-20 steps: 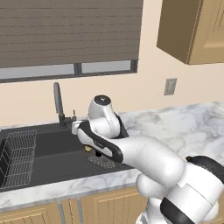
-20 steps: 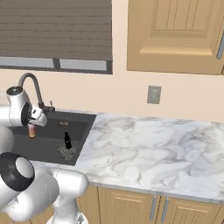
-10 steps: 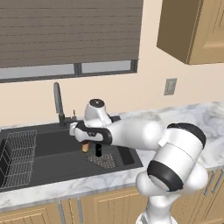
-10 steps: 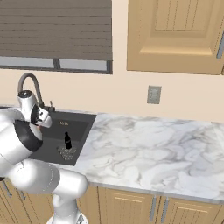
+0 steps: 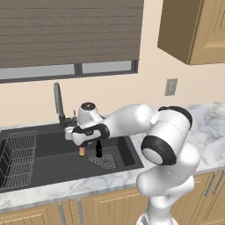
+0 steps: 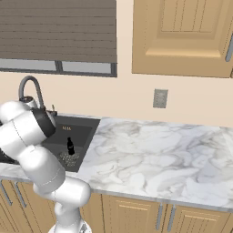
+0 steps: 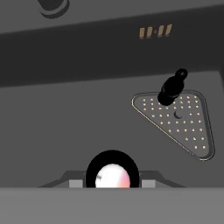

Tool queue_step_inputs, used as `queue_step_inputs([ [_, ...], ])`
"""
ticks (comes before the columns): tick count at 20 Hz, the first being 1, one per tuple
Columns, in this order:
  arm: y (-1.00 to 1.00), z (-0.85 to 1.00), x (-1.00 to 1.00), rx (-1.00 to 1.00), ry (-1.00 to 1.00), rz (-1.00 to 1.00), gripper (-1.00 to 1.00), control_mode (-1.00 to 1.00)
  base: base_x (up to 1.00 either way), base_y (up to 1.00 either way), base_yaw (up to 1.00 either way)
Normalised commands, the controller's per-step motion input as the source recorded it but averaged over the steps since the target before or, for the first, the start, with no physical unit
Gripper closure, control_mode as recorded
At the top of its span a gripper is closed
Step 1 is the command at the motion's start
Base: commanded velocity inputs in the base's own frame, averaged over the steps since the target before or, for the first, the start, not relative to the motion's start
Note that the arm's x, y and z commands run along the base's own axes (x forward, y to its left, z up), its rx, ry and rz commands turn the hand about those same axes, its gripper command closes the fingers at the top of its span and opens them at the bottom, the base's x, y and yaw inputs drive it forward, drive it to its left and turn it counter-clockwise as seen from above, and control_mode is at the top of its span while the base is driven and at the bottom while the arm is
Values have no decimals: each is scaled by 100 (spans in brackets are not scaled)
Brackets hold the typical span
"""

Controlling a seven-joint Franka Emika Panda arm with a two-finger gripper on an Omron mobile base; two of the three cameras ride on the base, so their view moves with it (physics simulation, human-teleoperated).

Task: Place the large bottle from the dining counter next to the other large bottle outside the sink, and place the small bottle from the dining counter next to the other small bottle inside the sink.

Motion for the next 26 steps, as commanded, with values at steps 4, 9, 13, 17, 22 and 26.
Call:
queue_step_inputs([
  [4, 4, -42, 30, -1, 0, 0, 100, -100, 0, 0, 0],
  [9, 0, -55, 35, 0, 2, 0, 100, -100, 0, 0, 0],
  [13, 0, -44, 18, 0, 1, 0, 100, -100, 0, 0, 0],
  [17, 0, -28, 4, 0, 0, 0, 100, -100, 0, 0, 0],
  [22, 0, -24, 0, -2, 0, 0, 100, -100, 0, 0, 0],
  [26, 0, -27, 0, -4, 0, 0, 100, -100, 0, 0, 0],
])
